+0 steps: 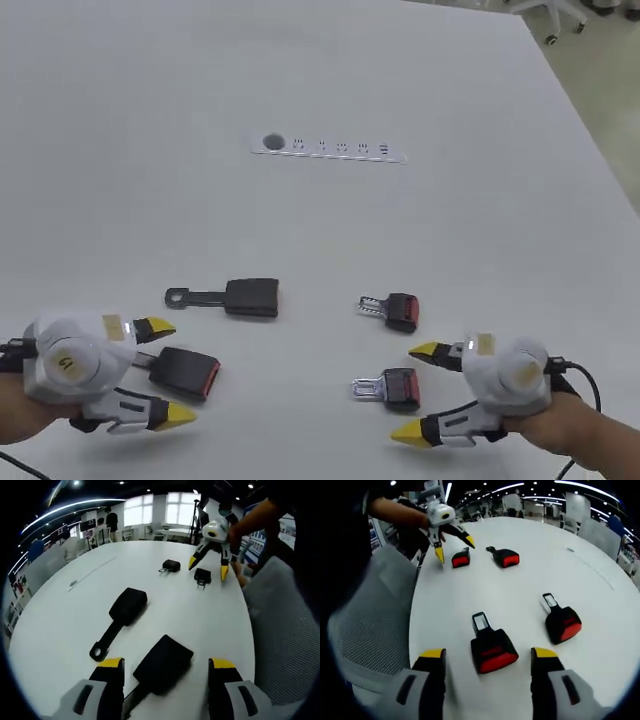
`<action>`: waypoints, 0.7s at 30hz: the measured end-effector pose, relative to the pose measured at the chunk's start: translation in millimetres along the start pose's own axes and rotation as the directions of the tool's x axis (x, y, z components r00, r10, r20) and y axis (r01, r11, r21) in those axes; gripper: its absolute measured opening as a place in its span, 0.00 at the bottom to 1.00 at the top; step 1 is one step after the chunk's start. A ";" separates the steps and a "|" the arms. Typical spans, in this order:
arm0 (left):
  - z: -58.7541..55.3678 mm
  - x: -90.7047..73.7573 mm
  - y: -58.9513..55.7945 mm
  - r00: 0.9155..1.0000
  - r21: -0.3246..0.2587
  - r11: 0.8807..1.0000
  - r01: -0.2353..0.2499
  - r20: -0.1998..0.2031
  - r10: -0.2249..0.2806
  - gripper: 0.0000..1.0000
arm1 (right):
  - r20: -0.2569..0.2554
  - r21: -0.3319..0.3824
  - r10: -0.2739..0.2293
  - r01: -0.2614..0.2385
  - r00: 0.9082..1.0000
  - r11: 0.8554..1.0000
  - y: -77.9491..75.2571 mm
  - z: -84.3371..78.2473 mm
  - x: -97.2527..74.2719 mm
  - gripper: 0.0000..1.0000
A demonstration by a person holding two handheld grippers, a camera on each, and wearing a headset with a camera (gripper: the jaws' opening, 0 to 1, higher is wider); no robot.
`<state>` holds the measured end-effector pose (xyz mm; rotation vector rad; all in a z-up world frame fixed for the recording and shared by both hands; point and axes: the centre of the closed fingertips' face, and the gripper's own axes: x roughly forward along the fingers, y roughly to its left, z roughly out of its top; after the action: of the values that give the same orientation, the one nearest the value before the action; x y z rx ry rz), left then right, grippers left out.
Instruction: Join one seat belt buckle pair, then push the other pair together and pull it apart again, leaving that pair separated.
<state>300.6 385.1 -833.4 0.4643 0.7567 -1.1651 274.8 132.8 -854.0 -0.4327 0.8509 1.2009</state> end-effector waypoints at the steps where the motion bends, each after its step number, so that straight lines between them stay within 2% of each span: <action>1: -0.5 2.2 1.5 1.000 0.009 1.000 0.006 -0.006 -0.006 0.69 | -0.005 -0.009 0.006 -0.006 1.000 1.000 0.4 0.6 -0.3 0.70; 2: -0.4 2.9 1.9 1.000 0.015 1.000 0.008 -0.008 -0.008 0.68 | -0.008 -0.011 0.009 -0.009 1.000 1.000 0.3 0.7 -0.3 0.69; 3: -2.8 5.3 3.8 0.999 0.061 0.998 0.019 -0.032 -0.017 0.66 | -0.019 -0.016 0.027 -0.027 0.999 0.999 -0.4 0.1 0.1 0.66; 5: -6.0 9.5 3.5 0.998 0.096 0.995 0.031 -0.061 -0.026 0.64 | -0.030 -0.036 0.050 -0.051 0.998 0.998 0.6 0.5 0.6 0.61; 8: -10.3 14.2 1.9 0.995 0.133 0.990 0.055 -0.091 -0.043 0.61 | -0.064 -0.073 0.067 -0.071 0.996 0.995 -0.1 -3.7 3.0 0.60; 11: -15.1 17.0 4.3 0.992 0.160 0.985 0.067 -0.113 -0.049 0.58 | -0.062 -0.090 0.076 -0.081 0.995 0.993 -1.9 -2.4 3.3 0.56; 15: -12.0 16.6 3.1 0.993 0.164 0.983 0.086 -0.099 -0.070 0.58 | -0.066 -0.101 0.089 -0.095 0.994 0.990 -4.2 -2.0 3.9 0.53; 18: -12.1 14.8 5.9 0.993 0.165 0.983 0.086 -0.100 -0.070 0.52 | -0.069 -0.121 0.092 -0.100 0.993 0.988 -5.9 -2.6 4.1 0.50; 21: -13.5 13.2 6.3 0.992 0.170 0.981 0.088 -0.105 -0.071 0.44 | -0.062 -0.097 0.106 -0.112 0.992 0.989 -7.0 -2.4 3.0 0.38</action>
<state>305.1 388.0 -852.6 0.6465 0.7671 -1.2968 280.8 130.8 -858.8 -0.5093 0.8738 1.3419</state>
